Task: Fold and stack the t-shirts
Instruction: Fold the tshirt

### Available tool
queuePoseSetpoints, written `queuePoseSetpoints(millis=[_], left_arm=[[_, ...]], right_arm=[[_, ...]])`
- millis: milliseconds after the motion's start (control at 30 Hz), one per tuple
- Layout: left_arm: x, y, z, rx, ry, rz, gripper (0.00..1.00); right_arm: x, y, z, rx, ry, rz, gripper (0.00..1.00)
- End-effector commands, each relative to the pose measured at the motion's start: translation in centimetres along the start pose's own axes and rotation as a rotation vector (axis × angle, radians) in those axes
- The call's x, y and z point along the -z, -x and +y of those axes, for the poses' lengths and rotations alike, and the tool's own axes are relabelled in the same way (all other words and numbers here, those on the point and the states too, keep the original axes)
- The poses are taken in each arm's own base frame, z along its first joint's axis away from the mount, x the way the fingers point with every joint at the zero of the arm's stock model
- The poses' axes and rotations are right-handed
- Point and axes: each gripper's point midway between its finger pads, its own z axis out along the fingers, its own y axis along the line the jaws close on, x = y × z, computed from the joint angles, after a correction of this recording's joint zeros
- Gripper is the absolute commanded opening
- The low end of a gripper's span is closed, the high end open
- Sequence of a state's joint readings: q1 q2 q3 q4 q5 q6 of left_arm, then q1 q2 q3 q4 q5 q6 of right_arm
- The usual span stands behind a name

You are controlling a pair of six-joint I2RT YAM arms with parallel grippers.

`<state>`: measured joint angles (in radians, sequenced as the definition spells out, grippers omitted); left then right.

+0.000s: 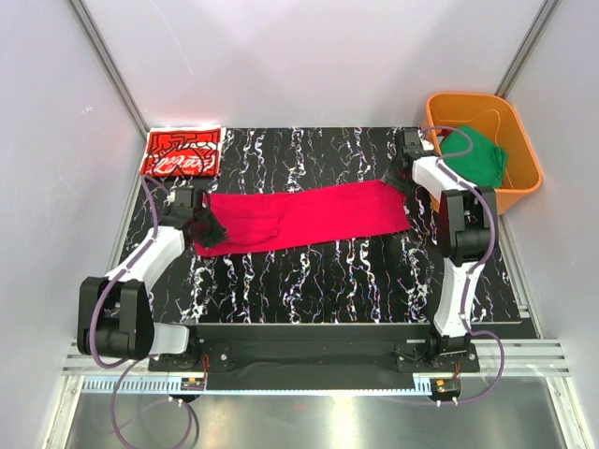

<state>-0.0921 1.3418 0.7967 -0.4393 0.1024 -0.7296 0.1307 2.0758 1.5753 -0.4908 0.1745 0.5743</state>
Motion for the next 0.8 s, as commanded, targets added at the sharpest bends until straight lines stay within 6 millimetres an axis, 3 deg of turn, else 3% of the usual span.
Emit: queuePoseSetpoints(millis=[0,600,767], left_arm=[[1.9,1.9,-2.3,-0.043,-0.061,-0.071,0.00],[2.8,1.7,-4.0,-0.061,-0.121,-0.069,0.00],[3.2,2.0,-4.1,-0.070,-0.117,-0.079,0.00]], right_arm=[[-0.2,2.3,-0.4,-0.029,-0.076,-0.068,0.50],[-2.7,2.1,-0.7,-0.004,-0.150,-0.028,0.39],[-3.2,1.7,-0.7,0.002,-0.152,-0.003,0.31]])
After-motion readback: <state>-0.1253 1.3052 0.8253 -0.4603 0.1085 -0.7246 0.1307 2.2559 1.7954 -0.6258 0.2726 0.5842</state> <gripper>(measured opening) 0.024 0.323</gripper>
